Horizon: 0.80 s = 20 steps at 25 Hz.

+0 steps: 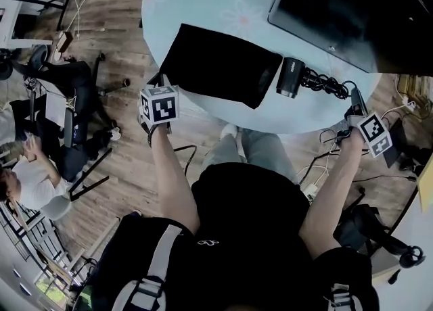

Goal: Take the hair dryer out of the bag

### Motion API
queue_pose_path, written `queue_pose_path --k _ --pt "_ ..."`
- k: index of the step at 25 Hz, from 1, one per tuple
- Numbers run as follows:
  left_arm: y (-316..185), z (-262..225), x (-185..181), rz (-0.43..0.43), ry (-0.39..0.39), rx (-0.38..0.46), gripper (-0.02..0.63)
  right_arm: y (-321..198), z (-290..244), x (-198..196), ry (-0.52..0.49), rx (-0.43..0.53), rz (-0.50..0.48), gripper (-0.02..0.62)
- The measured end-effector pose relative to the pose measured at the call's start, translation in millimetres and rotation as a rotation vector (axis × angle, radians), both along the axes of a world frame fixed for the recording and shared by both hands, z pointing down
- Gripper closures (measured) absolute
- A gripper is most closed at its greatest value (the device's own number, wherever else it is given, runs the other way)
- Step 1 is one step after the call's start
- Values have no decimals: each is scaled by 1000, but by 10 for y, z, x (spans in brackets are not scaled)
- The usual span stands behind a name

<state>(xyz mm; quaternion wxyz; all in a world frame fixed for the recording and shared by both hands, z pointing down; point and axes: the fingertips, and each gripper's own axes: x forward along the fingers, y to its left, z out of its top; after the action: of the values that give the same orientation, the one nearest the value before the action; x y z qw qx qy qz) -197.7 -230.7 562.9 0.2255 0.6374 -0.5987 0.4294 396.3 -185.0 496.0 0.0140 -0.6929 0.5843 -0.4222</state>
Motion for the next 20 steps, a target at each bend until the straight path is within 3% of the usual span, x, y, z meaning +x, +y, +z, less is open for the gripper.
queue_pose_path --k 5,8,12,18,20 --pt "-33 -17 219 118 79 -21 459 320 104 -61 12 -29 26 569" --pt "-55 -116 329 200 96 -12 451 603 208 -134 -6 -42 59 569" --pt "-147 -400 510 276 124 76 451 959 275 -331 -25 -50 86 569" --pt "-81 -609 1037 396 212 165 570 1581 467 -764 -70 -102 99 569" --pt "10 -615 1213 446 234 164 574 1771 552 -952 -98 -122 89 568"
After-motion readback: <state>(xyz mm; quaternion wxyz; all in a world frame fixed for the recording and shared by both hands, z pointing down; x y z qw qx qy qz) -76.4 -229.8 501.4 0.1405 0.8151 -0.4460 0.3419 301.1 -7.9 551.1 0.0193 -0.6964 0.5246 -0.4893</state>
